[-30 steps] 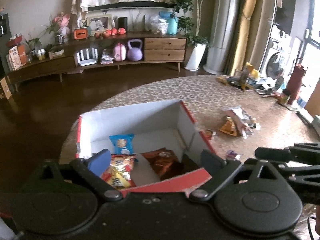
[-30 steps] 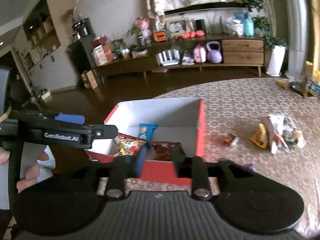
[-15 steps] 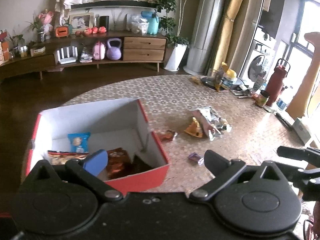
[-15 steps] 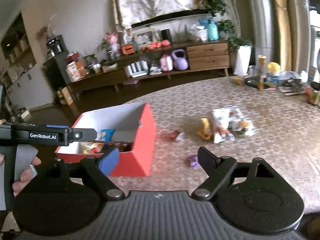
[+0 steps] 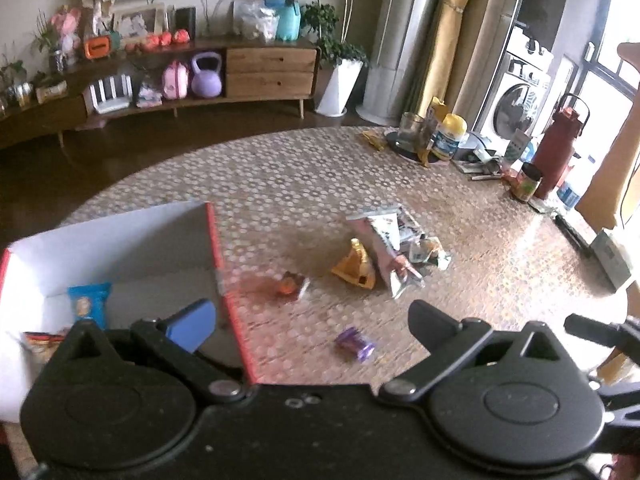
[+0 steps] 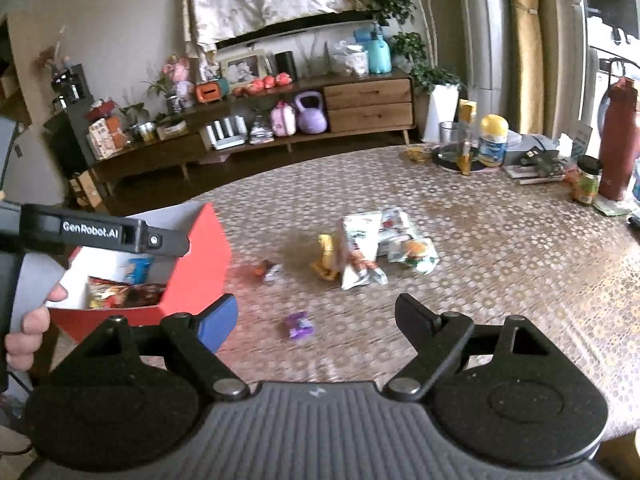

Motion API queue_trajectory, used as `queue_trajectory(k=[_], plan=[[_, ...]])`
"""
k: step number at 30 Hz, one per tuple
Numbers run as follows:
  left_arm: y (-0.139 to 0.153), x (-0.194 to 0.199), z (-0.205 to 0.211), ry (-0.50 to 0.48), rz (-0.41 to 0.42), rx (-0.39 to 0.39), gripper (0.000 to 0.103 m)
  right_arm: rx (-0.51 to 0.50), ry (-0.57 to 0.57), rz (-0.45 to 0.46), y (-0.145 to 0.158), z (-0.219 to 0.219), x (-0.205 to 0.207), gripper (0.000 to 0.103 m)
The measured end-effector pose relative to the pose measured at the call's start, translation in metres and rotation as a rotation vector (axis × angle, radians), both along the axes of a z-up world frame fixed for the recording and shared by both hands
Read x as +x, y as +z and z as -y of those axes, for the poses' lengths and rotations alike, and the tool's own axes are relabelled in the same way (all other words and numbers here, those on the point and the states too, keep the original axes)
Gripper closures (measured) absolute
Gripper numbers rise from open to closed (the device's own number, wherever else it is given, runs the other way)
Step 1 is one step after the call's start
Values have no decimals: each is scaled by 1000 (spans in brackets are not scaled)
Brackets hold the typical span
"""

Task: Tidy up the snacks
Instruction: 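Move the left gripper to the yellow packet while the right gripper approaches the round clear-wrapped snack, then close the left gripper on the yellow packet while the right gripper grasps the round snack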

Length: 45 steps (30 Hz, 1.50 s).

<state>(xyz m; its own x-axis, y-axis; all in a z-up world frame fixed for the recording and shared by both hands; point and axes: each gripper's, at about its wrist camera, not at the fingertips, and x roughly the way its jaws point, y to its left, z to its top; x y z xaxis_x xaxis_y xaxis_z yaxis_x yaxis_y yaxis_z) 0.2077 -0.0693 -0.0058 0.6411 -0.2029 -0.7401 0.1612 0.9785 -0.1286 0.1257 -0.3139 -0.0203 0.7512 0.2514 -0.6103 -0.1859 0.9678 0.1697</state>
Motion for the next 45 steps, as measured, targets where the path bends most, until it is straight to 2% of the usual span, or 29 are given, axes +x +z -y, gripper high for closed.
queue_trajectory(k=[8, 13, 18, 29, 34, 36, 40, 45], plan=[[-20, 46, 37, -5, -11, 0, 0, 6, -106, -30, -30, 42, 55, 17], [-40, 77, 47, 13, -48, -16, 3, -13, -133, -65, -53, 58, 93, 17], [-63, 104, 53, 26, -103, -23, 12, -17, -146, -96, -74, 68, 127, 17], [-106, 142, 70, -8, -169, -19, 24, -41, -155, -149, -114, 65, 186, 17], [-115, 151, 79, -31, -182, -33, 25, -43, -135, -158, -124, 56, 205, 17], [-120, 155, 82, -39, -190, -35, 28, -38, -131, -167, -130, 52, 213, 17], [-126, 161, 78, -23, -209, -92, 29, -26, -131, -178, -137, 49, 221, 17], [-133, 166, 65, -10, -243, -212, 48, -9, -118, -181, -143, 44, 225, 18]])
